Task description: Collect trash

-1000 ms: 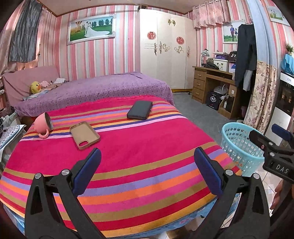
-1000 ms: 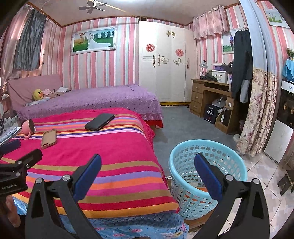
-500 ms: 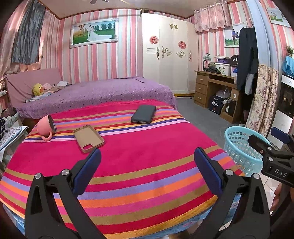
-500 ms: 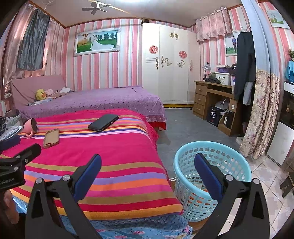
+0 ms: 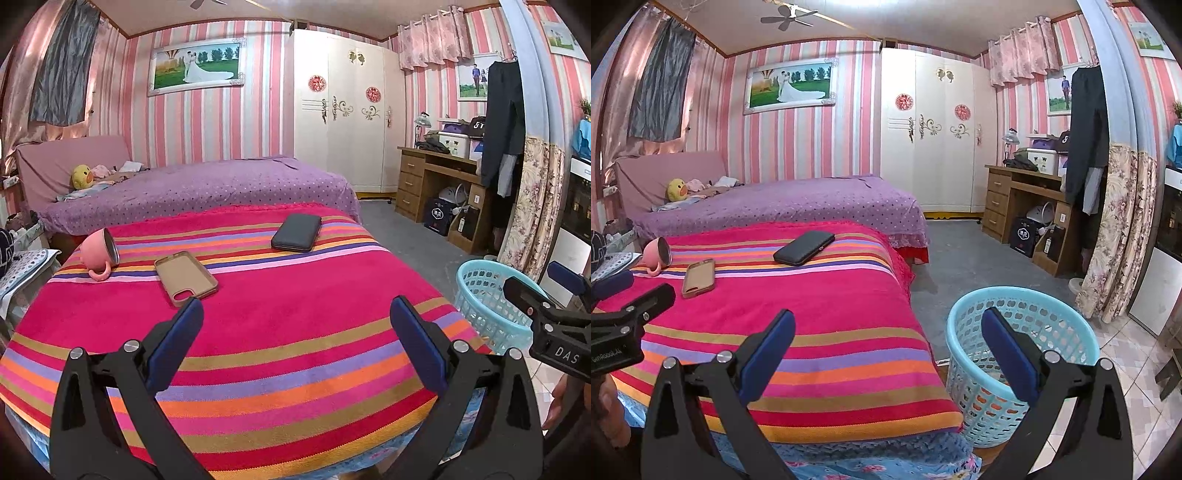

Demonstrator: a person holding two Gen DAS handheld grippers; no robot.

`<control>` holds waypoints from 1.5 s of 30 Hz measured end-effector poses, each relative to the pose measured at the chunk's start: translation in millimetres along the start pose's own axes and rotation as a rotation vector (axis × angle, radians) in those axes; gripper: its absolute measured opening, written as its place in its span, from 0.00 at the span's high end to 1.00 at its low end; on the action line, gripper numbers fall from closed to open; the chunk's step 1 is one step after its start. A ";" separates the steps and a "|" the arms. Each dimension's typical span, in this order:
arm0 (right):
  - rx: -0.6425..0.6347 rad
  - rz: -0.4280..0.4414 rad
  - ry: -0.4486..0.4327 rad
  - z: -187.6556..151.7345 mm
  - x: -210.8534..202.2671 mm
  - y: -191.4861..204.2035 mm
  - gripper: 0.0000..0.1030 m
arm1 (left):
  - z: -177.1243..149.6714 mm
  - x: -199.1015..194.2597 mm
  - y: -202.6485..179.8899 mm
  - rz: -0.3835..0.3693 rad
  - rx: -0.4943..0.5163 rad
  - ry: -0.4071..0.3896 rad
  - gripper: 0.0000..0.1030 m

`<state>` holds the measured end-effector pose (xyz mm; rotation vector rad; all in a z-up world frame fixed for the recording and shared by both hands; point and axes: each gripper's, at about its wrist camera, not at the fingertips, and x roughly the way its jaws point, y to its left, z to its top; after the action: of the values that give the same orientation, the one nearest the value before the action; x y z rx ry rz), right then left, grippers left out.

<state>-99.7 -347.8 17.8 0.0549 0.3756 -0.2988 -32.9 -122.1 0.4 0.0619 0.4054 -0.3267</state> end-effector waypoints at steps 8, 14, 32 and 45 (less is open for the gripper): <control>0.001 0.002 -0.002 0.6 -0.8 1.9 0.04 | 0.2 -0.4 3.4 -0.008 -0.008 0.003 0.05; 0.002 0.003 -0.004 1.4 -1.3 2.2 0.04 | 0.2 -1.2 4.4 -0.009 -0.008 -0.003 0.05; 0.000 0.000 -0.009 4.1 -2.7 -0.4 0.04 | 0.8 -1.7 5.0 -0.007 -0.007 -0.005 0.05; -0.002 -0.006 -0.015 6.9 -4.0 -2.5 0.04 | 1.5 -2.9 5.6 -0.006 -0.009 -0.006 0.05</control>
<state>-101.7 -349.8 25.7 0.0495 0.3613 -0.3043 -33.0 -116.2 2.9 0.0507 0.4011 -0.3311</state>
